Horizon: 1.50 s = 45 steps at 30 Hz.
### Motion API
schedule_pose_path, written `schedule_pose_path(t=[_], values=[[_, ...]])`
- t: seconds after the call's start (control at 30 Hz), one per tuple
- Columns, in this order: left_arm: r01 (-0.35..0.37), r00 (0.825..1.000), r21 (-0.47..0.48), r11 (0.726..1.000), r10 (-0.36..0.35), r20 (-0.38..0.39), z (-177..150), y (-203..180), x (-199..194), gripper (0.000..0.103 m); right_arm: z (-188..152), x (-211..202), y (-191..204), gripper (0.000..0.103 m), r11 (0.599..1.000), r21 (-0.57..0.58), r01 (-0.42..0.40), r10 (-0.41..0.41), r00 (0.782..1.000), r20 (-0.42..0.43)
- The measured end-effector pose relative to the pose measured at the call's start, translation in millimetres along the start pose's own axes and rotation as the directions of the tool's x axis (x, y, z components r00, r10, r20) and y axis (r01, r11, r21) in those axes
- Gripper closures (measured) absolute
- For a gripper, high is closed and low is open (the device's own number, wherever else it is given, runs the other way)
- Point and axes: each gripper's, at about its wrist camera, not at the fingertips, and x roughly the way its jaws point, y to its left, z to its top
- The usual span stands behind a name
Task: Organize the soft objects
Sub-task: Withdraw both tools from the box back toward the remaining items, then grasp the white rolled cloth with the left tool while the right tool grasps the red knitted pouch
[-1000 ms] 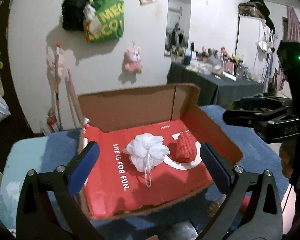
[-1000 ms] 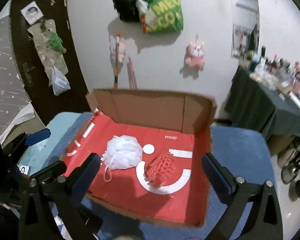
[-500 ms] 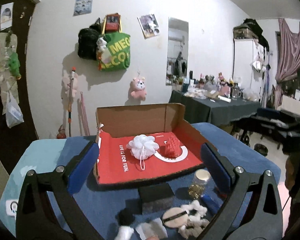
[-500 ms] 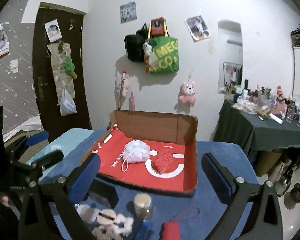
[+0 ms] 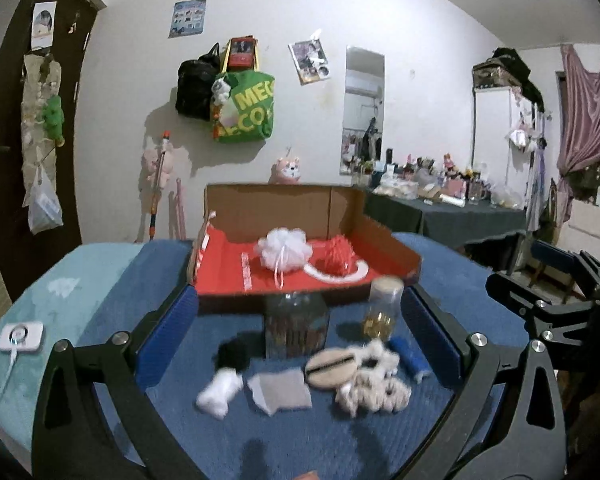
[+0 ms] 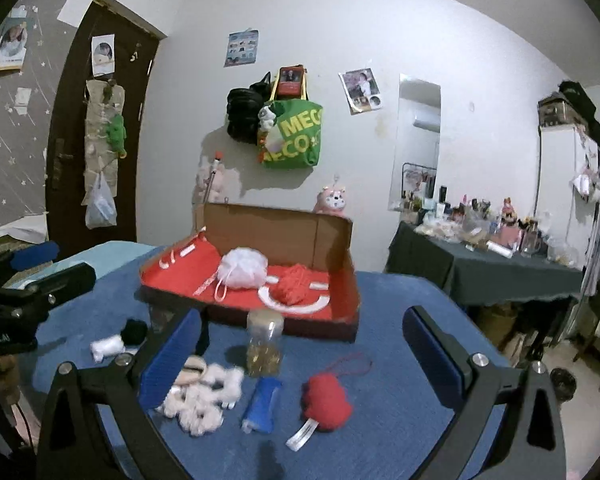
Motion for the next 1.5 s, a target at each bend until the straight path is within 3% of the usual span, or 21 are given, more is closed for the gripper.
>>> schedule_pose_path(t=[0.23,0.57,0.9,1.0,1.2,1.27,1.3,1.33,1.43,1.47,1.5], values=[[-0.013,0.995,-0.022,1.000,0.011,-0.104,-47.9,0.6,20.4,0.000,-48.1,21.1,1.8,0.000,0.998,0.070,-0.008,0.014,0.996,-0.088],[-0.051,0.974,-0.031,0.998,0.043,-0.224,-86.1,10.9,49.5,0.000,-84.5,54.0,-7.1,0.000,0.990,0.144,-0.006,0.038,0.974,-0.221],[-0.092,0.964,-0.012,0.996,0.086,-0.253,-78.4,37.6,61.0,0.000,-89.4,72.1,-25.7,0.000,0.985,0.173,-0.001,0.048,0.963,-0.265],[-0.126,0.955,0.011,0.992,0.124,-0.270,-71.7,52.0,66.3,0.000,-88.3,81.6,-33.7,0.000,0.982,0.189,-0.005,0.062,0.954,-0.294],[-0.106,0.933,0.006,0.994,0.102,-0.346,-66.4,76.2,81.5,0.001,-83.7,100.5,-46.2,0.000,0.972,0.233,-0.022,0.105,0.932,-0.348],[-0.088,0.924,0.005,0.996,0.083,-0.374,-67.6,79.7,86.8,0.012,-80.9,105.3,-49.9,0.000,0.972,0.235,-0.018,0.104,0.927,-0.359],[-0.078,0.918,0.004,0.997,0.074,-0.389,-68.8,80.6,89.9,0.022,-79.8,107.2,-51.3,0.002,0.972,0.232,-0.015,0.101,0.926,-0.365],[-0.066,0.912,-0.003,0.998,0.059,-0.405,-70.6,82.0,93.4,0.040,-78.8,110.1,-52.6,0.005,0.973,0.232,-0.019,0.106,0.922,-0.372],[-0.004,0.881,-0.066,0.998,-0.028,-0.472,-81.3,87.6,106.2,0.067,-78.8,117.4,-54.6,0.036,0.970,0.239,-0.034,0.128,0.911,-0.391],[-0.017,0.884,-0.073,0.997,-0.019,-0.468,-83.9,89.8,106.5,0.072,-79.7,119.4,-54.6,0.058,0.971,0.237,-0.041,0.136,0.907,-0.399],[-0.023,0.889,-0.075,0.997,-0.014,-0.457,-84.0,90.7,104.6,0.078,-79.9,119.8,-54.6,0.061,0.971,0.233,-0.043,0.137,0.906,-0.401]])
